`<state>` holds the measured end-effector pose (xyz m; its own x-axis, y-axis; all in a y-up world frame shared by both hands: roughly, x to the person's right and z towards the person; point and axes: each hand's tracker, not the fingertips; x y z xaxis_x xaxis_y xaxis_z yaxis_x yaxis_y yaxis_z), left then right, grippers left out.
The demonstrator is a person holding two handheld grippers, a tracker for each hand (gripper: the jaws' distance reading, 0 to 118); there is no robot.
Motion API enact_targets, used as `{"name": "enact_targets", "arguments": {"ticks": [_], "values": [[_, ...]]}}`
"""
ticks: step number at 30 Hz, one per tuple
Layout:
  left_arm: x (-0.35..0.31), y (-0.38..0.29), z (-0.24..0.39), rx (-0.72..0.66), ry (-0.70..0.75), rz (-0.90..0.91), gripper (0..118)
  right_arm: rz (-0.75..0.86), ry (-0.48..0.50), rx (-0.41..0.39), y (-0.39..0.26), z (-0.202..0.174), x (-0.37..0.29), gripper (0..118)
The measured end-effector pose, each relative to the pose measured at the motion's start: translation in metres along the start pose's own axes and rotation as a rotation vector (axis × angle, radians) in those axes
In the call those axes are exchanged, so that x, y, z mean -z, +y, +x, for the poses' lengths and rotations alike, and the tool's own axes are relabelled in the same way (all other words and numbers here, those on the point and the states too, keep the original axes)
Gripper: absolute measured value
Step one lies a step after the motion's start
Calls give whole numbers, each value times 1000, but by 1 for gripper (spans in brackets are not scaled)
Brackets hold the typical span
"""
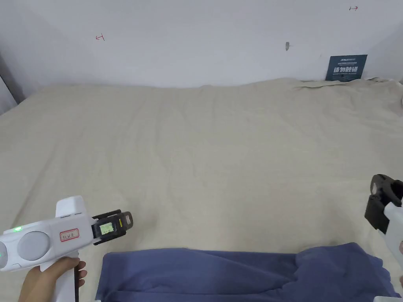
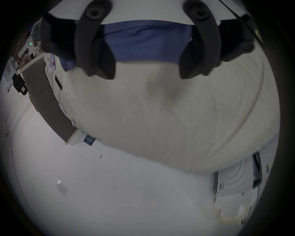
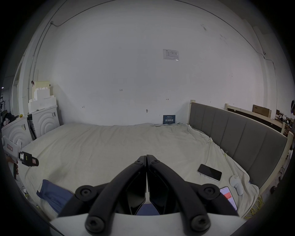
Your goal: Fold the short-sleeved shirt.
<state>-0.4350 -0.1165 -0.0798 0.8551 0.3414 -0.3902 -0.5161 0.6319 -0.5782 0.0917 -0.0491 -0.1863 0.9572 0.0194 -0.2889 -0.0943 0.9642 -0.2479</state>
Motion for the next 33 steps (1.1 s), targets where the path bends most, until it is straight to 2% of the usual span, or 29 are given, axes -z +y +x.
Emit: {"name": "enact_targets", "arguments": {"ticks": [10,18,23,25,28,31,33], "values": [[30,-26,-80,-108,39,-168,97,-57,-12,-14,-7,1,9,0],[64,-48,-89,-110,39,-275,96,-90,-11,-21,-13,2,10,0],[68,-52,-74,1,100,-292,81,-103,-14,-19,-14,8,11,0],[66,-52,-66,67,124,-284,68,-108,-13,-17,-14,10,12,0],[70,-63,-63,72,77,-280,47,-114,-10,0,-15,11,11,0],[75,-67,-48,88,53,-293,43,-119,-9,11,-16,12,11,0],[81,-69,-45,114,88,-312,26,-122,-6,17,-15,12,9,0]]}}
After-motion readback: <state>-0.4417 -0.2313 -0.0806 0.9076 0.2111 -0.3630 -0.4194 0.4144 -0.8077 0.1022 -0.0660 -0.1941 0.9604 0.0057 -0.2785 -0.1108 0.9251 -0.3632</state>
